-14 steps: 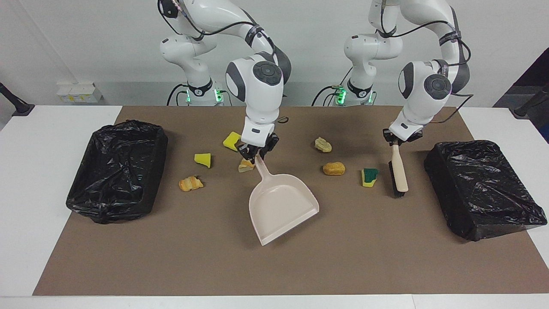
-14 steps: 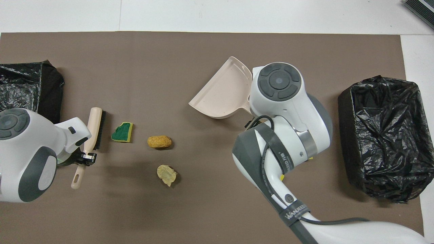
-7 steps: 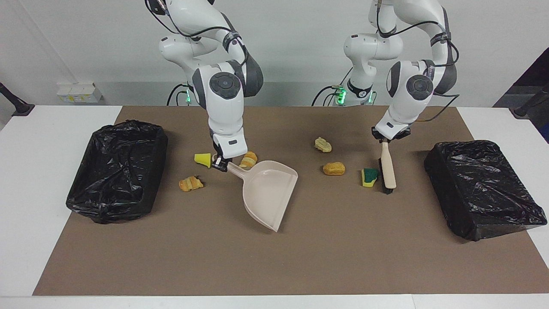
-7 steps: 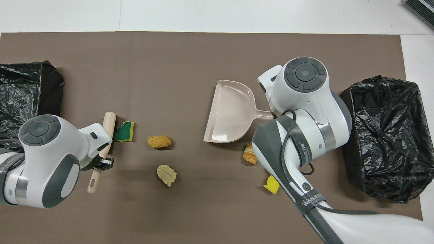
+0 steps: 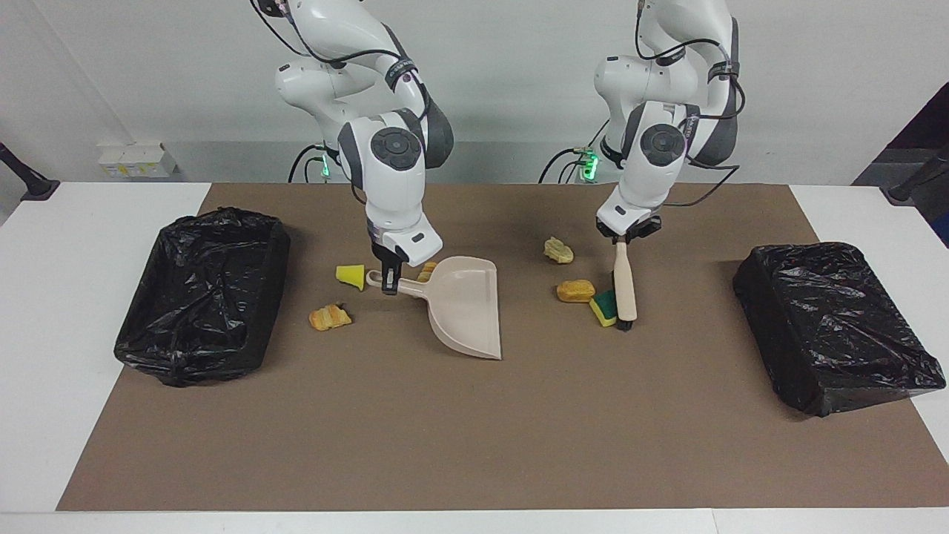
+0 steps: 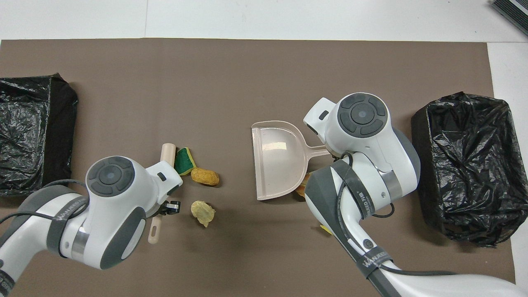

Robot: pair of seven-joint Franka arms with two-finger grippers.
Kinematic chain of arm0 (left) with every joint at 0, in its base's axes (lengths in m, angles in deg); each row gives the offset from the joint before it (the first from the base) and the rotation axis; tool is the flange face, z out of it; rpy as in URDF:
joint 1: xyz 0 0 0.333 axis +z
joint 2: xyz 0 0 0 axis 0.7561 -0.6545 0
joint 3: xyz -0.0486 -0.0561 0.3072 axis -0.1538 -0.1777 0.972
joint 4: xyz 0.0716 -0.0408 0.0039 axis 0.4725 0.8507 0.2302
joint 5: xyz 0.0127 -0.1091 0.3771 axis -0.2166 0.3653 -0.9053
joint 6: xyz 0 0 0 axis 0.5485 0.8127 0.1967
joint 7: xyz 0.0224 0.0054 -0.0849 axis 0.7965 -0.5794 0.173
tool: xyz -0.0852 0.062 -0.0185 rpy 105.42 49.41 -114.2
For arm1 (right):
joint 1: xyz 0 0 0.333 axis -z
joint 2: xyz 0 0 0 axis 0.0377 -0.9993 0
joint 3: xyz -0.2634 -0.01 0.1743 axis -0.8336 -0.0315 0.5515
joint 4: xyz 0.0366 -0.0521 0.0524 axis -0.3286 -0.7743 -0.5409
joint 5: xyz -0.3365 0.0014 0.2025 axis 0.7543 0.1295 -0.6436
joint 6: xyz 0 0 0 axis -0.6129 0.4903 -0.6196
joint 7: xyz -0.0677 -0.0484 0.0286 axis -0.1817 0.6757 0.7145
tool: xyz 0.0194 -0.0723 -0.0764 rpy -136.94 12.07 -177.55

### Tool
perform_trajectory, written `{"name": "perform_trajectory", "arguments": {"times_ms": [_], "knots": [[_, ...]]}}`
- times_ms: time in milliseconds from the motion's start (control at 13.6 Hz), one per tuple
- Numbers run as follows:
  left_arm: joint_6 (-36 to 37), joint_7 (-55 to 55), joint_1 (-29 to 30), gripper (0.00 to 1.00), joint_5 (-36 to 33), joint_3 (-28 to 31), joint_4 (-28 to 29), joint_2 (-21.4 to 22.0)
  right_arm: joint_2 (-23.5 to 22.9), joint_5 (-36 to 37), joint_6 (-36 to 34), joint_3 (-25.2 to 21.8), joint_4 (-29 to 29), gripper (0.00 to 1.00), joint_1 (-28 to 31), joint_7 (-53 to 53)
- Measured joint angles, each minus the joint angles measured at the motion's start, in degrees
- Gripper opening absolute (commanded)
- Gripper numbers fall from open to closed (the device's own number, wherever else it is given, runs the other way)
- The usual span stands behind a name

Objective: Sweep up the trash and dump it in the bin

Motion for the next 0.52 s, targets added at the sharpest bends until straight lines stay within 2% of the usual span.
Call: {"name": "perform_trajectory", "arguments": {"times_ms": [221, 516], "knots": [[1.92, 4.43, -4.05, 0.0, 0.73, -0.1, -0.55, 0.3, 2.3, 2.94, 5.1, 0.04, -4.79, 0.0, -0.54, 0.73], [12.26, 16.58, -4.52, 0.0, 0.88, 0.14, -1.38, 3.94, 4.68, 3.56, 7.5, 0.04, -8.51, 0.0, -1.06, 0.49]]}}
